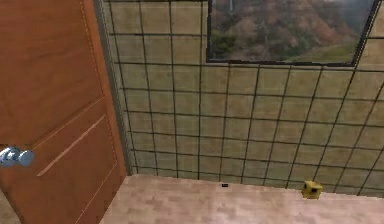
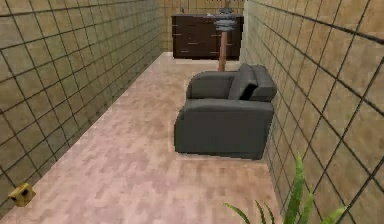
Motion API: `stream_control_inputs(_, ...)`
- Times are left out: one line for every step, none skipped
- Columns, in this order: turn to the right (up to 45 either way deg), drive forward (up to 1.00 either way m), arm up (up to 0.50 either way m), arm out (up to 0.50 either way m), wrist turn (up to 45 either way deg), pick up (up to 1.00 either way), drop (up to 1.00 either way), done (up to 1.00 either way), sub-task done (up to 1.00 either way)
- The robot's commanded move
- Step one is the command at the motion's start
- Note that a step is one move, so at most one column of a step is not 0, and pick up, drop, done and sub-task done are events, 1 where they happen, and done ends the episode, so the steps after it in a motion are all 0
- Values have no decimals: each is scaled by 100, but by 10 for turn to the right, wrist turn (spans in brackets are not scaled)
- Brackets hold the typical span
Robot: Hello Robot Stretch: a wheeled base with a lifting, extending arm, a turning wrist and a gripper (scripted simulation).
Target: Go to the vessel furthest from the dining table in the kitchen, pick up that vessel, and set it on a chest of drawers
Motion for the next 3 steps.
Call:
stream_control_inputs(-450, 0, 0, 0, 0, 0, 0, 0, 0)
stream_control_inputs(-270, 0, 0, 0, 0, 0, 0, 0, 0)
stream_control_inputs(0, 25, 0, 0, 0, 0, 0, 0, 0)
